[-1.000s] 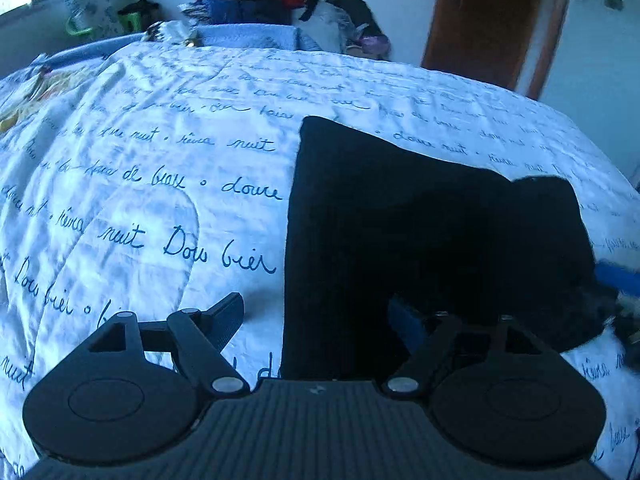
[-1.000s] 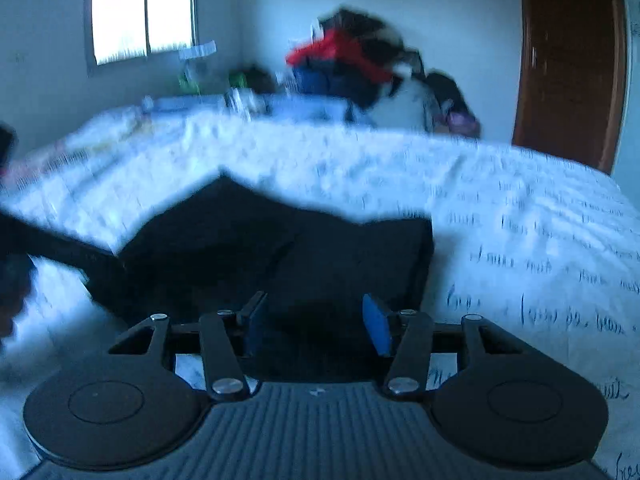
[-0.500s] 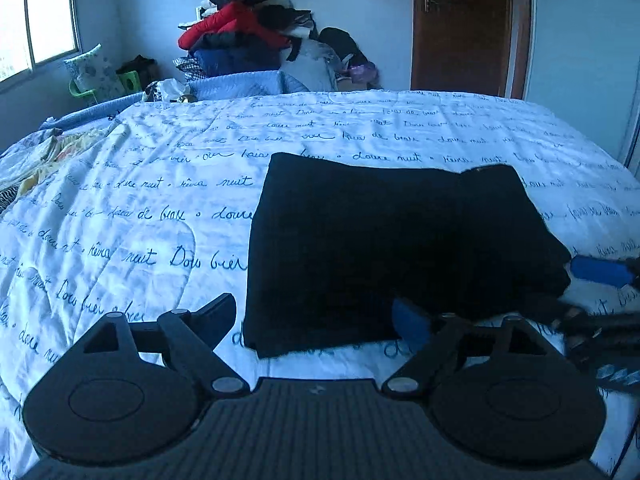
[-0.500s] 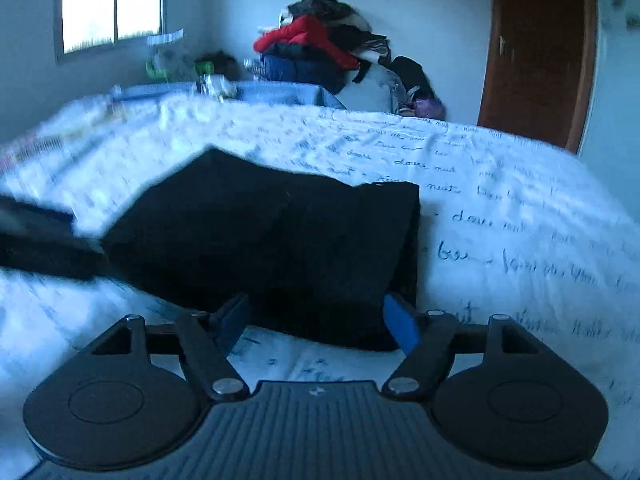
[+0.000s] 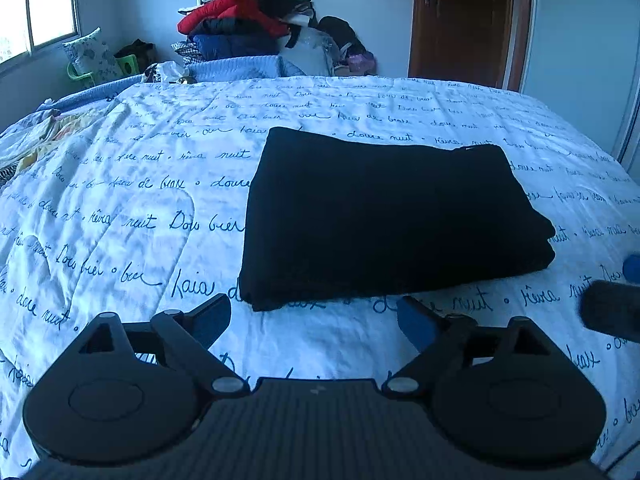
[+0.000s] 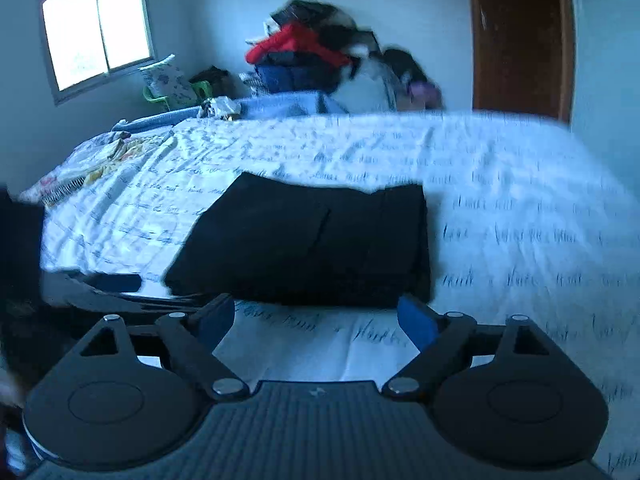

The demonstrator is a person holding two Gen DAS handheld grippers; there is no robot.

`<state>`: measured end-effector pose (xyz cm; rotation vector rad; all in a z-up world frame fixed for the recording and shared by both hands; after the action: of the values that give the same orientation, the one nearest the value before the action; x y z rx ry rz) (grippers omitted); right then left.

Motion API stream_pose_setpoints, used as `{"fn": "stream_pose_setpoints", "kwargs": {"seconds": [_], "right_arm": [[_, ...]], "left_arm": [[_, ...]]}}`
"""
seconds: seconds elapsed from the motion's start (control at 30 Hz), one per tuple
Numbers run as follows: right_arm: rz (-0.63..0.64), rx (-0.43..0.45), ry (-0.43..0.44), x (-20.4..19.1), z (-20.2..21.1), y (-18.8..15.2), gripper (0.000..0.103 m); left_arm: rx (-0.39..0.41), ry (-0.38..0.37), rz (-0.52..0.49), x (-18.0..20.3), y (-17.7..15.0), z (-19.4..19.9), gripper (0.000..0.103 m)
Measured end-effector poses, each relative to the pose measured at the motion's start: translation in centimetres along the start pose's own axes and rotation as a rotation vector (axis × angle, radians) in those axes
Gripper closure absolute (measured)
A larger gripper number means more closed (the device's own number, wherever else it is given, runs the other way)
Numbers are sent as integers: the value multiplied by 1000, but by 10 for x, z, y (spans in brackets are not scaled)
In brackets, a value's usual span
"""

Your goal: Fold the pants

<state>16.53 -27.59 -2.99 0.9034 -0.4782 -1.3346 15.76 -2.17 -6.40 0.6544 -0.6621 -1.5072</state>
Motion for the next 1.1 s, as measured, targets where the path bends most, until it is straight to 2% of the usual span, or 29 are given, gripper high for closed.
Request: {"fn": "stream_pose_setpoints", "kwargs": {"seconds": [0.1, 0.13, 0.17, 0.27, 0.33, 0.67, 1.1], "right_arm": [[-175, -53, 222, -6, 7, 0, 12], [-189, -57, 244, -6, 6, -1, 8], [-174, -58, 216, -4, 2, -2, 7], [-78, -79, 35, 5, -17, -14, 7], [-38, -85, -9, 4, -28, -23, 7], [79, -57, -94, -7, -49, -45, 7], [60, -71, -108, -2, -50, -52, 7]], "left_arm": [[-7, 2, 7, -2, -4, -1, 12], [-13, 5, 10, -3, -5, -2, 12], [-18, 8, 12, -4, -7, -4, 12], [-27, 14, 23, -6, -11, -6, 12], [-30, 19, 32, -7, -14, -7, 12], [-42, 32, 41, -8, -21, -10, 11], [-64, 50, 53, -11, -32, -13, 11]]}}
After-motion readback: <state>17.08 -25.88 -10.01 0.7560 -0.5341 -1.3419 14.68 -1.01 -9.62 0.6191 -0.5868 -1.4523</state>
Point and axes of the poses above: each gripper's, at about its wrist camera, not at the fingertips, and z roughly against the way its jaws point, x to its right, y to its top, the point moved 10 cm from there along -z, roughly the way its jaws point, and after that the axes turned 2 degrees about z, right-handed, at the moved point
